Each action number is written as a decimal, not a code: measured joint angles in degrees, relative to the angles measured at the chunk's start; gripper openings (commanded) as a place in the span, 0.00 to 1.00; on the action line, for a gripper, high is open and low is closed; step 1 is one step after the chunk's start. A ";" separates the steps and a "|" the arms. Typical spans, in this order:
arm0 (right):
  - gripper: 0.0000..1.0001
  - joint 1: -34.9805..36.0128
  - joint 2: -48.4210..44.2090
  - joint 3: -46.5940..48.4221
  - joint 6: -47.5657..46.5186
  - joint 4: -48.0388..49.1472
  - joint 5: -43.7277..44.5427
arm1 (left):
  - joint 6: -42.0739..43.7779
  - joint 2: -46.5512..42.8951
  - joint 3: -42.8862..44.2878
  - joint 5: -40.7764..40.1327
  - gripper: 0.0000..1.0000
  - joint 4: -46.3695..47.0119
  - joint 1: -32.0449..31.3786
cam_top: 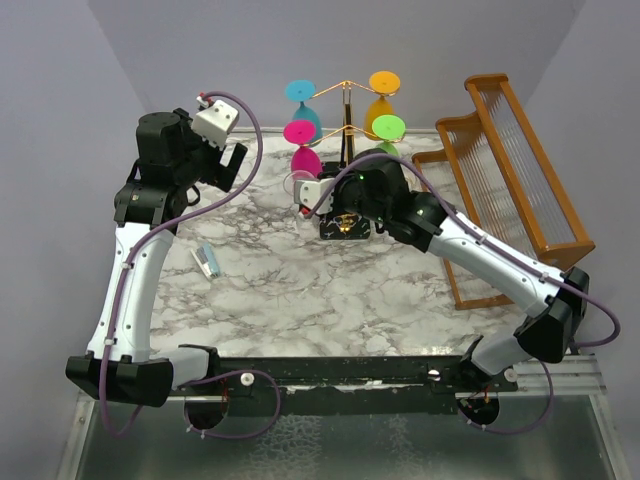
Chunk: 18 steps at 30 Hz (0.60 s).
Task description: Place the wine glass upside down on the wine glass rack
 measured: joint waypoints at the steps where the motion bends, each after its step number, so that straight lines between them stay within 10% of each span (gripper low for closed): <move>1: 0.37 0.00 -0.20 -0.13 0.00 -0.02 0.20 | 0.00 0.00 0.00 0.00 0.93 -0.02 0.00; 18: 0.42 -2.82 -4.22 0.52 9.64 -0.20 -0.24 | 0.02 0.11 -2.89 2.27 0.94 1.68 0.00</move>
